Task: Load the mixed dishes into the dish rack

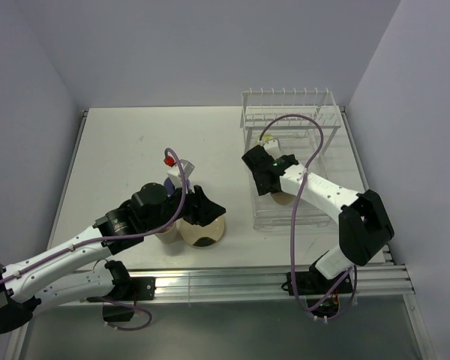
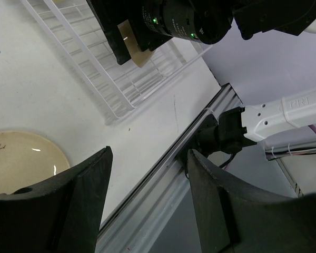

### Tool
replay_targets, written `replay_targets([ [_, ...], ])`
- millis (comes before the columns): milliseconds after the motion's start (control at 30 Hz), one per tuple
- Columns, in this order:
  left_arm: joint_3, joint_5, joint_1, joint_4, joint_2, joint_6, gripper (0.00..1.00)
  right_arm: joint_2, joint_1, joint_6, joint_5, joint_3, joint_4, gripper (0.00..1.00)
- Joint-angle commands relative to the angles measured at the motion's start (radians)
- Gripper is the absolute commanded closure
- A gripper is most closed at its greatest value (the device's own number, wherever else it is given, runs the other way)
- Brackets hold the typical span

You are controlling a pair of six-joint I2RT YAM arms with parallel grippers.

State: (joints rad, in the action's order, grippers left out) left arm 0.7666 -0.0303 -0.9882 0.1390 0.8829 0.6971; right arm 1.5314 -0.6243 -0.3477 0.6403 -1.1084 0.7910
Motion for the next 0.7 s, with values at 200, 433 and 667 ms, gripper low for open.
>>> replay_targets([
  [200,0.025,-0.025,-0.004,-0.041,-0.01,0.016,0.35,-0.008,-0.017,-0.034,0.085,0.05,-0.035,0.0],
  [433,0.028,-0.033,-0.004,-0.052,0.001,0.018,0.35,-0.019,-0.048,-0.056,0.179,0.053,-0.026,0.0],
  [667,0.031,-0.037,-0.004,-0.053,0.011,0.016,0.35,-0.013,-0.101,-0.08,0.225,-0.007,0.025,0.0],
])
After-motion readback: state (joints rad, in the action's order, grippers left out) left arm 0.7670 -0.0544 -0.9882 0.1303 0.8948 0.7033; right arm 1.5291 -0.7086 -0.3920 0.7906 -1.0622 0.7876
